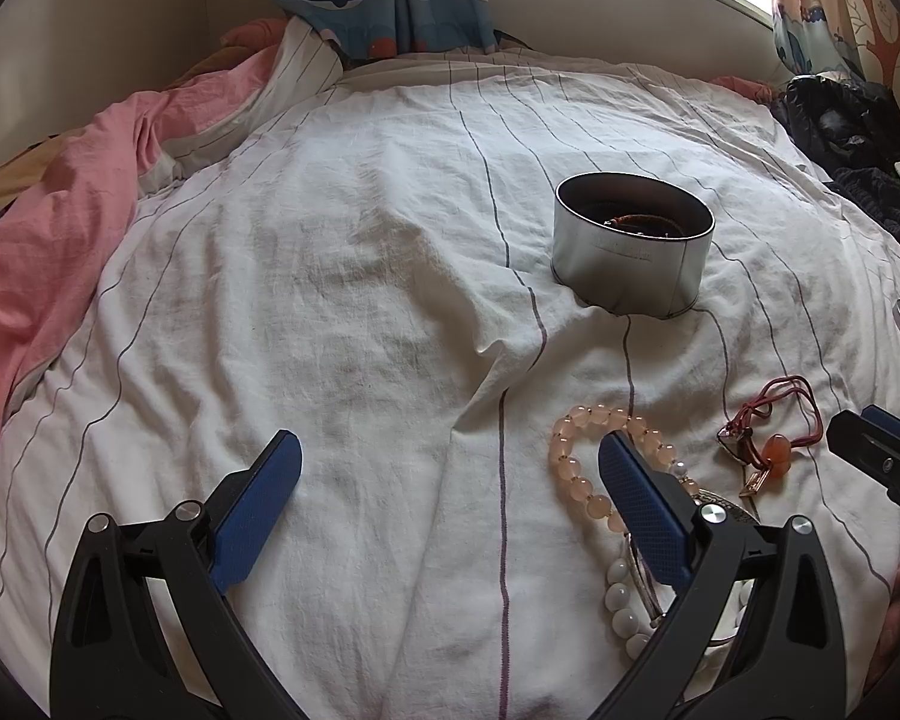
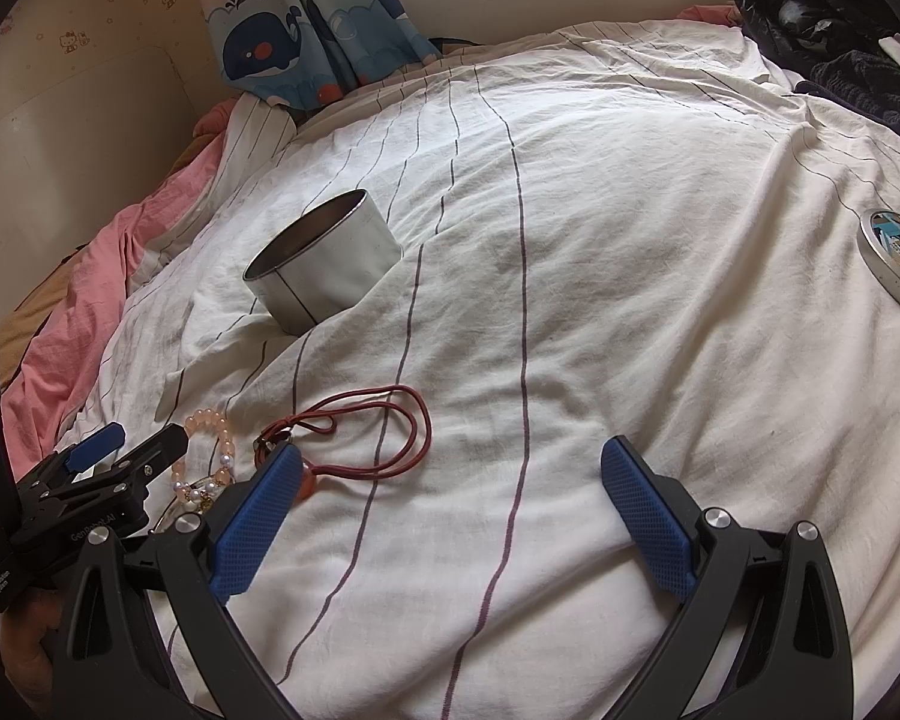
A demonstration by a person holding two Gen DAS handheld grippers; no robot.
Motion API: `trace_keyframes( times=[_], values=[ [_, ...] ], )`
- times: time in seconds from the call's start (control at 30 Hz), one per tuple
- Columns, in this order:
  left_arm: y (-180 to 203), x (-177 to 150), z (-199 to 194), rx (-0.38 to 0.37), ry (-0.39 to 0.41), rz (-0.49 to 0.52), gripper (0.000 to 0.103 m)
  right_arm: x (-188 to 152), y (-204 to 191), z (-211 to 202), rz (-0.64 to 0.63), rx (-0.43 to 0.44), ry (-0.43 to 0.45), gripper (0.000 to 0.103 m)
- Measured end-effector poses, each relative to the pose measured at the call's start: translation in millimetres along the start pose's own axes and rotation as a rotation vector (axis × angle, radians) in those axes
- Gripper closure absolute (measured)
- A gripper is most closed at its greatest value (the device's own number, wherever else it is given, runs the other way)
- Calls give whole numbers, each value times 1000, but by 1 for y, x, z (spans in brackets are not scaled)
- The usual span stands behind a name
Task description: Organize jewelry
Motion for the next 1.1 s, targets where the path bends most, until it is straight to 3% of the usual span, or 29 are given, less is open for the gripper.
trace_keyframes(
  times=[1.1],
  values=[
    [0,-1,1,3,-3,5,7,0,0,0,0,-1,0,7]
  ],
)
Point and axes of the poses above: each gripper's, at about its wrist camera, not at the fingertips, and z roughly the way its jaws point, y to its right, x to its top, the point moved 4 cm from there along z, roughly the way its jaws point, and after that the axes turned 14 degrees about x, right-handed, at the moved point
